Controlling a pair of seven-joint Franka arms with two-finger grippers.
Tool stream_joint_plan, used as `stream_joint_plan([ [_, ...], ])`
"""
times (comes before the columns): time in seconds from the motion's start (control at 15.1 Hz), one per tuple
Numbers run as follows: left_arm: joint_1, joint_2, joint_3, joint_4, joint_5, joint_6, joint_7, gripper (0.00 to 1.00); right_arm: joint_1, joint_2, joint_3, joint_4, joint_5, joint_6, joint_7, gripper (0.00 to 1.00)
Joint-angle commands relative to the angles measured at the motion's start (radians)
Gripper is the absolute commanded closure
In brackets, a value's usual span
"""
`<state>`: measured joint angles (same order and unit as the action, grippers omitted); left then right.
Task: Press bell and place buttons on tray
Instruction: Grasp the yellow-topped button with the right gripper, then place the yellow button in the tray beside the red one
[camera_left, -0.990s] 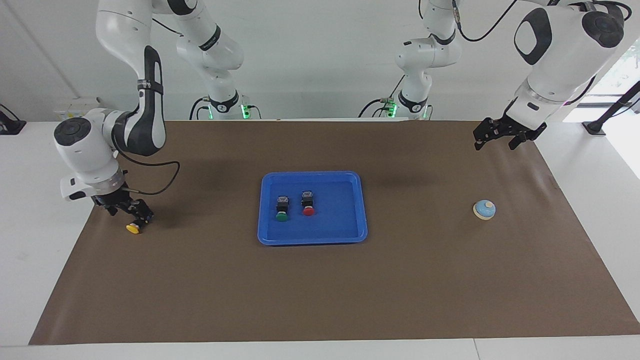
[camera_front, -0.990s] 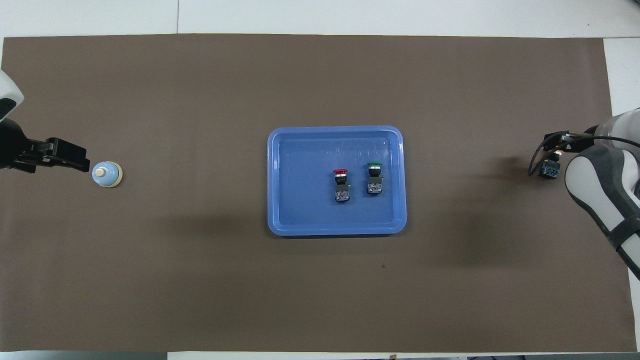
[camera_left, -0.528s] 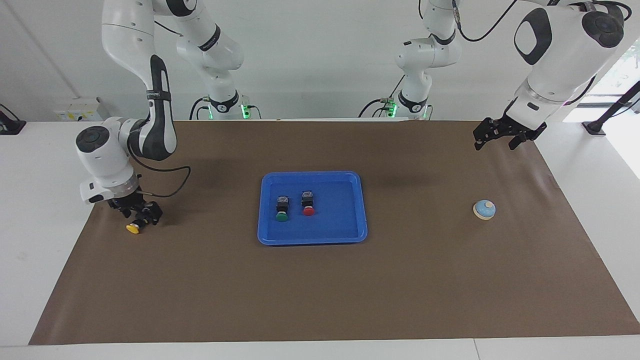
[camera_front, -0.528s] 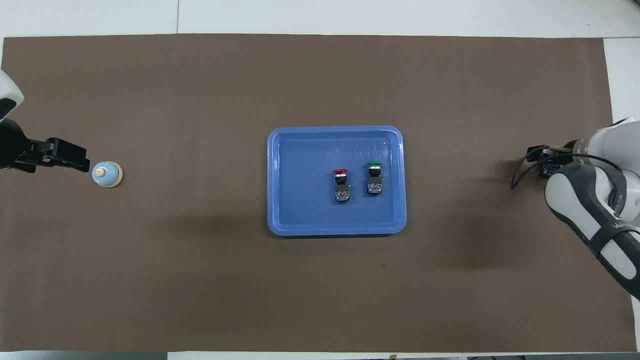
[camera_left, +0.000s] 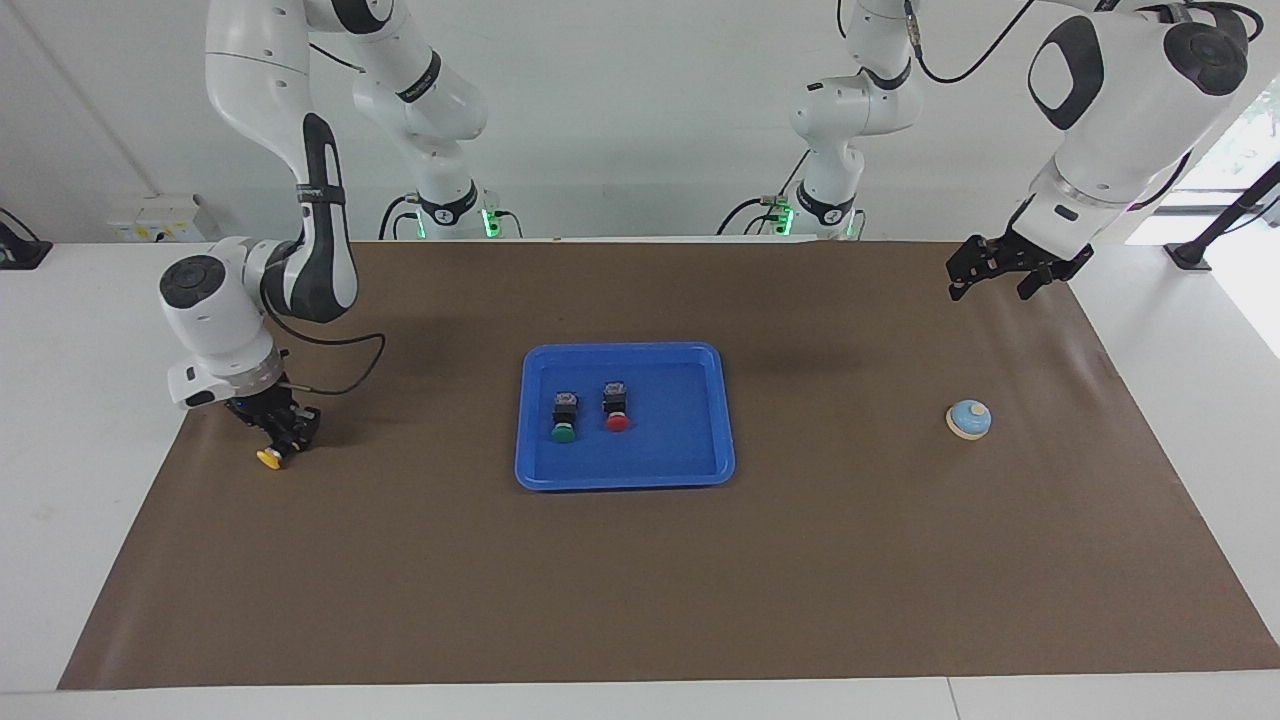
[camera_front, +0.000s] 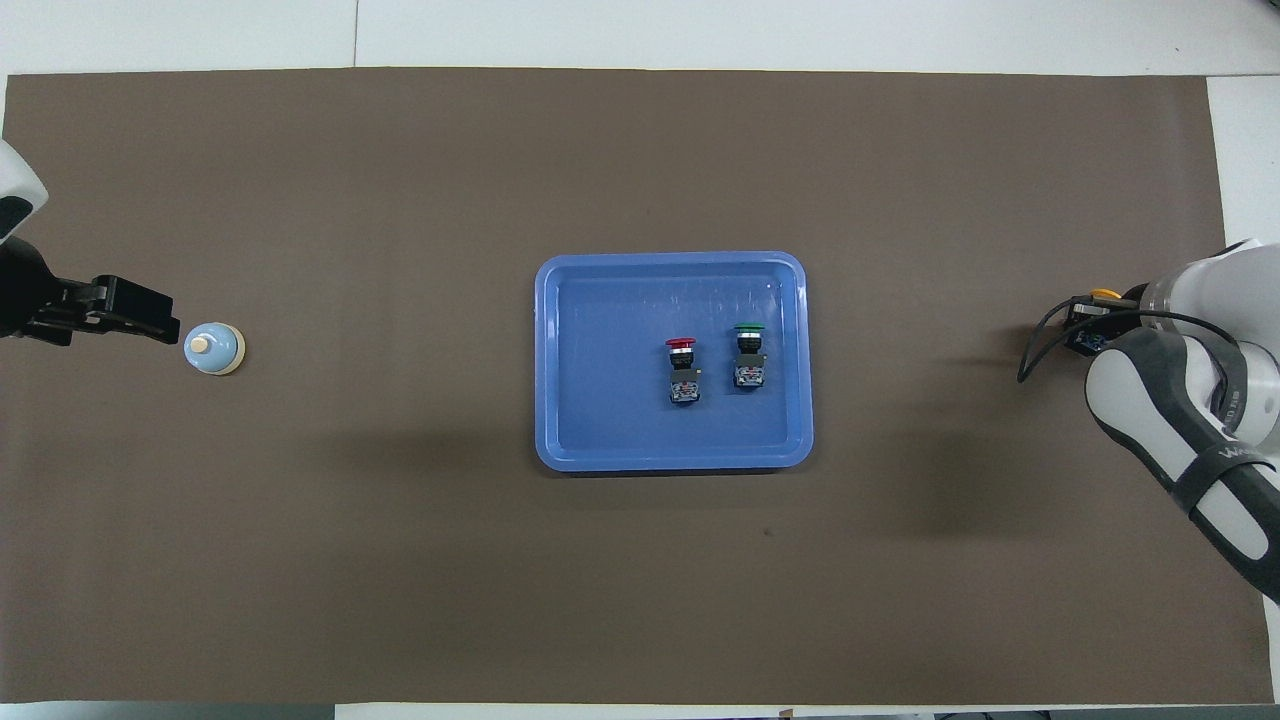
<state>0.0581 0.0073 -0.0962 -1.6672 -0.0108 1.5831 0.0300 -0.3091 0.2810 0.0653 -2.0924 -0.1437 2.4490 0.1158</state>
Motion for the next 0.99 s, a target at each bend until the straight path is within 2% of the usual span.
stream_joint_plan([
  [0.0, -0.001, -0.01, 0.004, 0.001, 0.0, -0.011, -0.009, 0.0, 0.03, -0.045, 0.03, 0.059, 0.001, -0.127, -0.012, 1.0],
  [0.33, -0.001, -0.01, 0.004, 0.001, 0.0, -0.011, -0.009, 0.0, 0.241, -0.025, 0.031, 0.331, 0.003, -0.444, 0.123, 1.0],
  [0.73, -0.001, -0.01, 0.004, 0.0, 0.0, -0.011, -0.009, 0.0, 0.525, -0.005, 0.031, 0.399, 0.015, -0.51, 0.382, 1.0],
  [0.92, -0.001, -0.01, 0.004, 0.001, 0.0, -0.011, -0.009, 0.0, 0.663, 0.055, 0.03, 0.469, 0.07, -0.541, 0.527, 1.0],
])
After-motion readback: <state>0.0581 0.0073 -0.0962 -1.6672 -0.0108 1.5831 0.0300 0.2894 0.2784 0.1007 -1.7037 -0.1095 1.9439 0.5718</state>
